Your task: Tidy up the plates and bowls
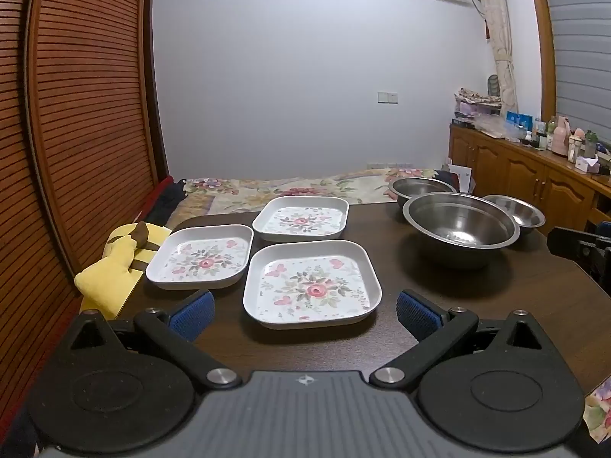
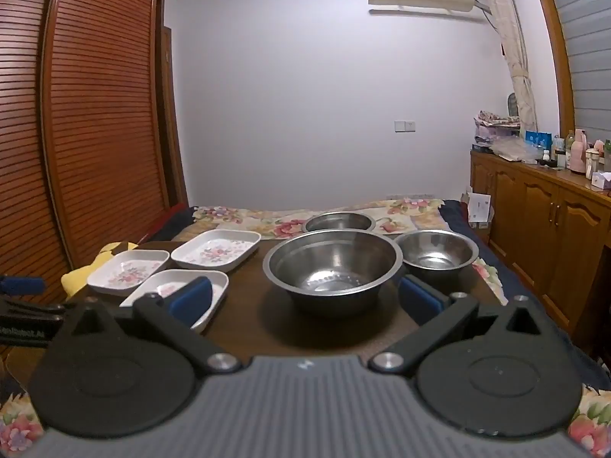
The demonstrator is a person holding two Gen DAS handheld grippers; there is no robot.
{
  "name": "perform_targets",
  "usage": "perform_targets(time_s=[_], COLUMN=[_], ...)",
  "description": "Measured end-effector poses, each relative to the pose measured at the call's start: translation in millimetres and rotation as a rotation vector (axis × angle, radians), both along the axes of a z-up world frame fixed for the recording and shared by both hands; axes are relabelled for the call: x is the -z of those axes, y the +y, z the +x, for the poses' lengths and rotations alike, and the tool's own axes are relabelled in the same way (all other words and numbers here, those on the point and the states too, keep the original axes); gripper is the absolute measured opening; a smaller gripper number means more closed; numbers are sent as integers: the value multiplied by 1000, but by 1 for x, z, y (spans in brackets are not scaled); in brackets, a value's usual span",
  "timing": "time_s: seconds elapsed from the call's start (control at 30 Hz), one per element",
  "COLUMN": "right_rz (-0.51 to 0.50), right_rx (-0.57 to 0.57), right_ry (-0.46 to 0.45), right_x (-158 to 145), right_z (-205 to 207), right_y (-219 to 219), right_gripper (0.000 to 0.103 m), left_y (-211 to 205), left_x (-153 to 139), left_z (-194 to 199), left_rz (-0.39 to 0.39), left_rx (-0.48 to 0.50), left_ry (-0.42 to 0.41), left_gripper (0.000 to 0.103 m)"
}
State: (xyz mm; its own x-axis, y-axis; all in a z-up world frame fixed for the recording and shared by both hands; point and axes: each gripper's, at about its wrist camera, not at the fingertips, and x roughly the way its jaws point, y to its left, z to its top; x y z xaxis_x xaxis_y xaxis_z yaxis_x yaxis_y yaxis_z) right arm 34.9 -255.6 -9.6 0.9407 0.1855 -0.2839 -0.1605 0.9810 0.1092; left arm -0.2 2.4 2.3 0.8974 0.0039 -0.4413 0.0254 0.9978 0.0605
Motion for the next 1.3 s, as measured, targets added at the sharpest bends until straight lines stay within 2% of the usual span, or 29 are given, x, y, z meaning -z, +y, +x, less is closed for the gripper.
perform_targets(time_s=[1.3], right_rz=[2], right_rx=[5], right_ry=[14], right_x=[2], right_z=[0], right_y=[0], right_gripper=[103], left_y=[4], left_x=[-2], left_z=[-3], left_rz=[-1], left_rx=[-3], left_ry=[-11], left_gripper=[103])
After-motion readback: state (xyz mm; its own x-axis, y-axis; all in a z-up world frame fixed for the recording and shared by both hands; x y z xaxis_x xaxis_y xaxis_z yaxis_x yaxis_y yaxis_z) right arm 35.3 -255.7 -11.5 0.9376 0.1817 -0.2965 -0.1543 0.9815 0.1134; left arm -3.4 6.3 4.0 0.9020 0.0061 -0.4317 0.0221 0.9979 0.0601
